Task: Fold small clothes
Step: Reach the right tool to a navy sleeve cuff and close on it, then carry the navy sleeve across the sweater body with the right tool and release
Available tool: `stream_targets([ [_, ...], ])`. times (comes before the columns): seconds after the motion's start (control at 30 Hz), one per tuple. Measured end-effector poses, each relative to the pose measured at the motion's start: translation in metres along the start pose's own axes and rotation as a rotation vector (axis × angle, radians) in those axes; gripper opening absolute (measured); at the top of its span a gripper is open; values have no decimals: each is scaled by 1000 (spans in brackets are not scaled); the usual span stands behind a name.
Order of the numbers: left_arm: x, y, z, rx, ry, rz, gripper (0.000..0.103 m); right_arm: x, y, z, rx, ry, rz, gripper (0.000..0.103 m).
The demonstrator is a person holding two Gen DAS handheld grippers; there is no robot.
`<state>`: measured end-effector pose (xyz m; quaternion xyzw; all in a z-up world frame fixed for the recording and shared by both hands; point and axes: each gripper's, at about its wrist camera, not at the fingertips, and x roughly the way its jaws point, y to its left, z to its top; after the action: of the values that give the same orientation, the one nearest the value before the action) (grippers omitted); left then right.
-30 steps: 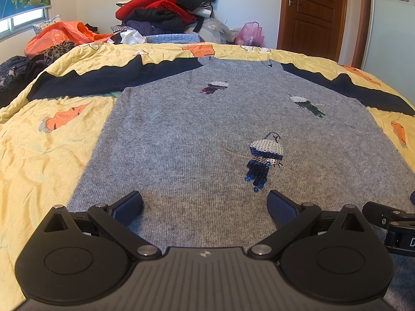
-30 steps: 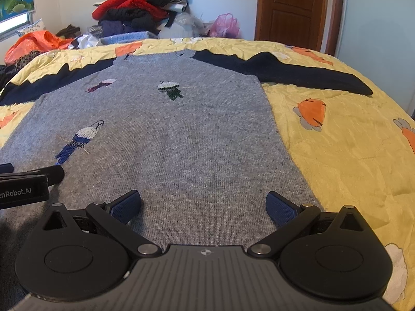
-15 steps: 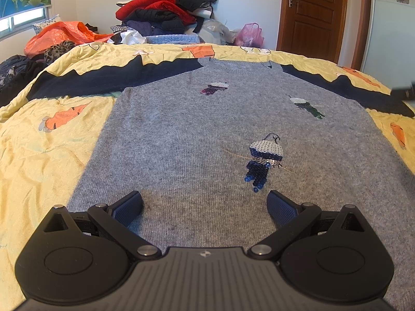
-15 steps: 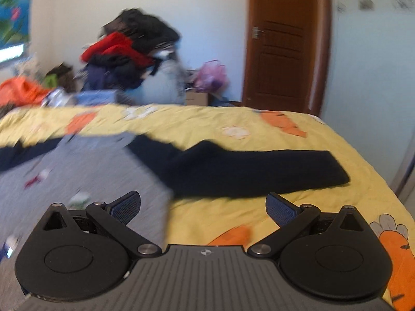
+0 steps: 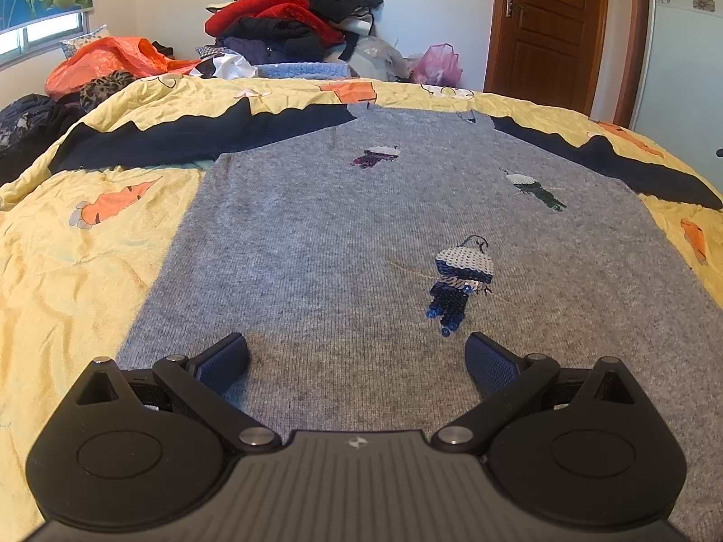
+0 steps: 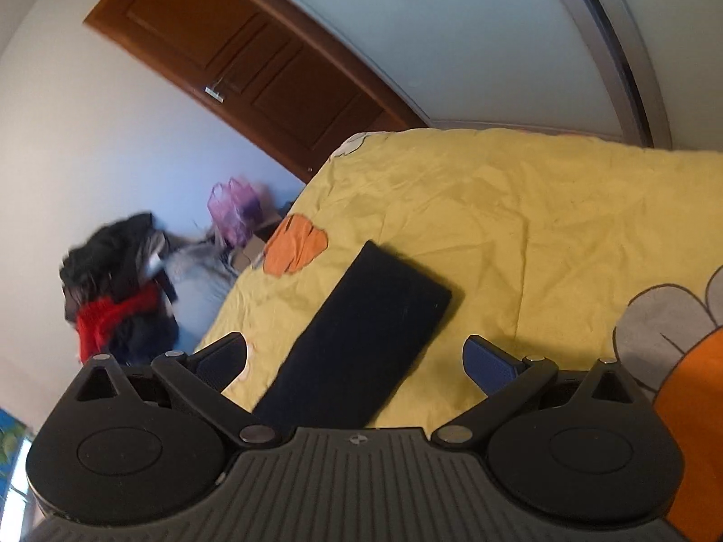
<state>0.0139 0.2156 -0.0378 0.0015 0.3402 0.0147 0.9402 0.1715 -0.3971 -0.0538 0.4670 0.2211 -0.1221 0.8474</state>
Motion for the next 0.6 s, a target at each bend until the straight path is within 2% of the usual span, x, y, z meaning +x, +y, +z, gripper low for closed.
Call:
stream_targets([
  [0.2, 0, 0, 0, -1, 0, 0, 103, 34, -9, -1, 45, -7, 16, 91],
  [0.33, 0, 0, 0, -1, 0, -1, 103, 41, -3, 0, 6, -51, 0, 81],
  [0.37, 0, 0, 0, -1, 0, 0, 103, 44, -3, 0, 3, -58, -6, 72],
  [0.4, 0, 0, 0, 0, 0, -1, 103, 44, -5, 2, -4, -58, -17, 56],
  [0.43, 0, 0, 0, -1, 0, -1, 103, 47, -4, 2, -16, -48, -31, 47],
  [0.5, 0, 0, 0, -1, -1, -1, 103, 50, -4, 3, -41, -36, -63, 19],
  [0.6, 0, 1, 0, -2, -1, -2, 103, 46, 3, 0, -96, -62, -83, 17],
])
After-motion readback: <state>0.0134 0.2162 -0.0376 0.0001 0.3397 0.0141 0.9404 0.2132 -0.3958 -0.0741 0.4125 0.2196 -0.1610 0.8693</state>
